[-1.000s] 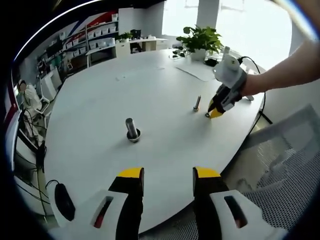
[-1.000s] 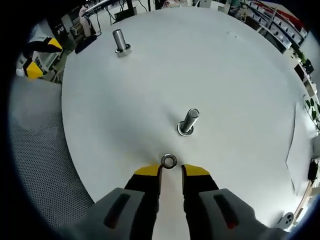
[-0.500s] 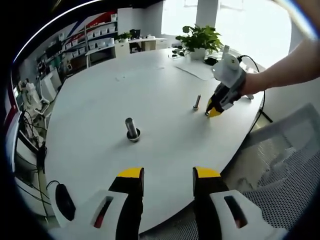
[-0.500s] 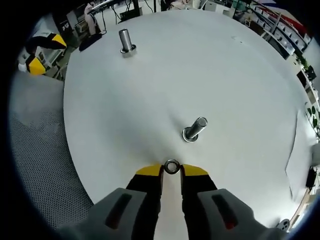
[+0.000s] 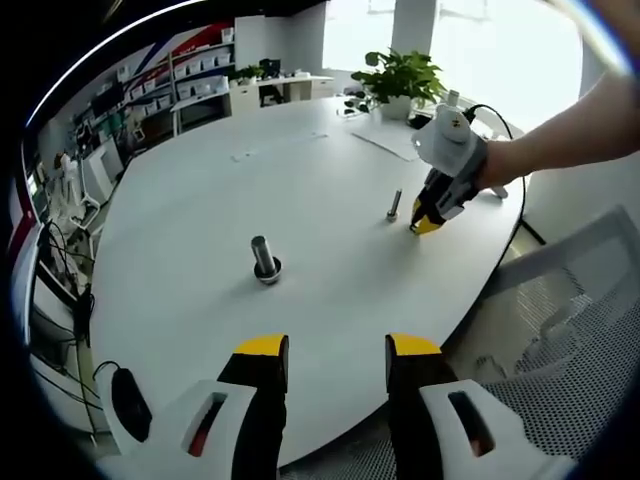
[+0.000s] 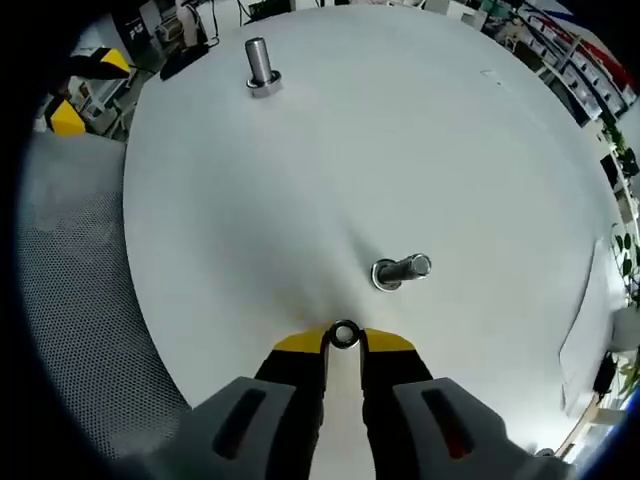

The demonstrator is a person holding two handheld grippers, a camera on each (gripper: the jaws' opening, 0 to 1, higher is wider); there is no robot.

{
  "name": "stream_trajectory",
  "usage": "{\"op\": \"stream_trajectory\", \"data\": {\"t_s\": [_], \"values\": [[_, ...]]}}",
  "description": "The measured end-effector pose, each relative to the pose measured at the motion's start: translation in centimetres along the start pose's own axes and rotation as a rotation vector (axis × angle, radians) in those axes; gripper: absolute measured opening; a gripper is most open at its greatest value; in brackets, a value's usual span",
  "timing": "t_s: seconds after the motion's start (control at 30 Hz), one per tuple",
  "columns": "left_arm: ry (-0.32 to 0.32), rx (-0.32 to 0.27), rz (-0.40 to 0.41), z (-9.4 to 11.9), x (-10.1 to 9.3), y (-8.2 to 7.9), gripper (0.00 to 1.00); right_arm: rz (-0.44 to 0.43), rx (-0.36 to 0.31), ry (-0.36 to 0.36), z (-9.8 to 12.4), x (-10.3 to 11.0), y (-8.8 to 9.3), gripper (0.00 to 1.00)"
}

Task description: Place the washer onto the threaded stud by aligning its center hole with the stud, sliding it down to the base, and recovering from edge contact or off-axis alignment until the washer reaches the visible bottom stop.

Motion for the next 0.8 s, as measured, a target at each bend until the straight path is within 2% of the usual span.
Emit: {"op": "stream_trajectory", "data": {"t_s": [0.07, 0.13, 0.27, 0.3, 0.4, 0.53, 0.67, 0.8], "values": [[-0.001, 0.002, -0.002, 0.0, 0.0, 0.0, 0.37, 0.006, 0.012, 0.005, -0.1, 0.1, -0.2, 0.15], [-0.002, 0.002, -0.001, 0.0, 0.0, 0.0, 0.37, -0.036, -0.001, 0.000, 0.1, -0.1, -0.1, 0.14], [-0.004, 0.001, -0.001, 0.0, 0.0, 0.0, 0.37, -0.084, -0.074, -0.003, 0.1, -0.2, 0.6, 0.14], [-0.004, 0.001, 0.000, 0.0, 0.0, 0.0, 0.37, -0.124, -0.109, -0.005, 0.1, -0.2, 0.8, 0.14], [-0.005, 0.001, 0.002, 0.0, 0.1, 0.0, 0.37, -0.177, -0.155, -0.010, 0.2, -0.3, 1.1, 0.14], [-0.001, 0.003, 0.000, 0.1, 0.0, 0.1, 0.37, -0.150, -0.150, 0.004, 0.1, -0.1, 1.1, 0.14], [-0.004, 0.002, 0.002, 0.1, 0.0, 0.0, 0.37, -0.178, -0.148, -0.001, 0.3, -0.2, 1.4, 0.14], [-0.006, 0.003, 0.004, 0.1, 0.1, 0.1, 0.37, -0.198, -0.178, 0.009, 1.1, -0.4, 1.7, 0.14]]}}
Point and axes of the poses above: the point that each gripper's makers call its tool centre point, and the gripper's own axes: z roughly backward along the fingers, x roughly to its left, y roughly out of its underside, the point moved 9 cm from there along z, roughly backward along the fingers, and after that the axes turned 9 degrees about -y, right-handed, at the moved point
